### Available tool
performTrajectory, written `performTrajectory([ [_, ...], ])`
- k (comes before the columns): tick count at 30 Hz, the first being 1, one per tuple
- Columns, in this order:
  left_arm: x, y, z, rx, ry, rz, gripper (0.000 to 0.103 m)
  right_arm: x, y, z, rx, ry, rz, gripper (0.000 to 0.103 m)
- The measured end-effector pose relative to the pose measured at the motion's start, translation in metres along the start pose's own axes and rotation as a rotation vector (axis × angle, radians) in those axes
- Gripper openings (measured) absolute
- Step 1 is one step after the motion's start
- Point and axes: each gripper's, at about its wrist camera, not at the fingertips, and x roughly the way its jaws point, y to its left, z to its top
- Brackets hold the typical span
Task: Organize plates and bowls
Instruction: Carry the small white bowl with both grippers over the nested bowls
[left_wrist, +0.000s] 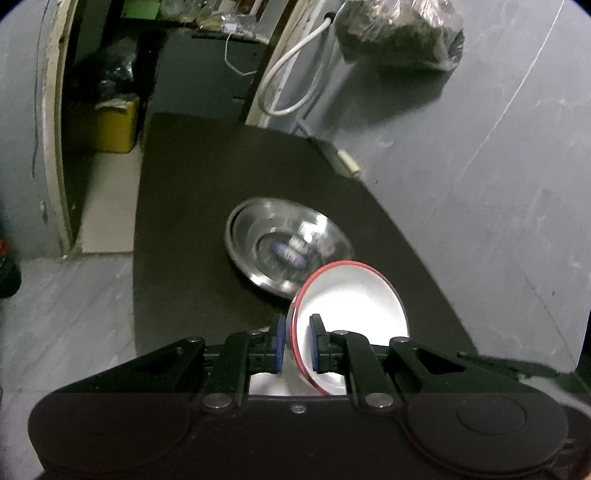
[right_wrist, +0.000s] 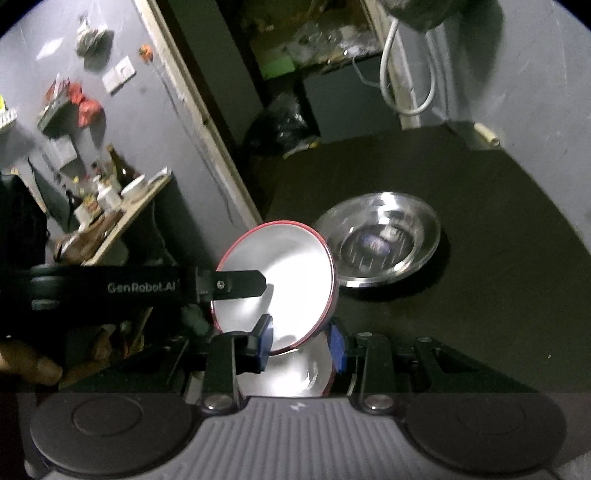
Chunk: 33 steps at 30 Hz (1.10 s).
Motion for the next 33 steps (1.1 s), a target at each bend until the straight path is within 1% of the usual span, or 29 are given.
performTrajectory([
  [4, 0.0, 0.004, -0.013, -0.014, 0.022, 0.013, 0.013, 0.008, 0.002, -0.005, 0.008, 0.062, -0.011, 0.037],
  [7, 0.002, 0.004, -0.015, -0.022, 0.034, 0.023, 0.013, 0.013, 0.004, -0.007, 0.003, 0.098, -0.017, 0.037],
  [15, 0.012, 0.006, -0.023, -0.028, 0.072, 0.061, 0.013, 0.024, 0.011, -0.008, -0.037, 0.169, -0.041, 0.037],
  [25, 0.024, 0.003, -0.024, -0.003, 0.115, 0.088, 0.013, 0.03, 0.016, -0.005, -0.09, 0.217, -0.086, 0.037],
  [33, 0.028, 0.002, -0.025, -0.011, 0.117, 0.101, 0.013, 0.031, 0.015, -0.003, -0.109, 0.231, -0.09, 0.037],
])
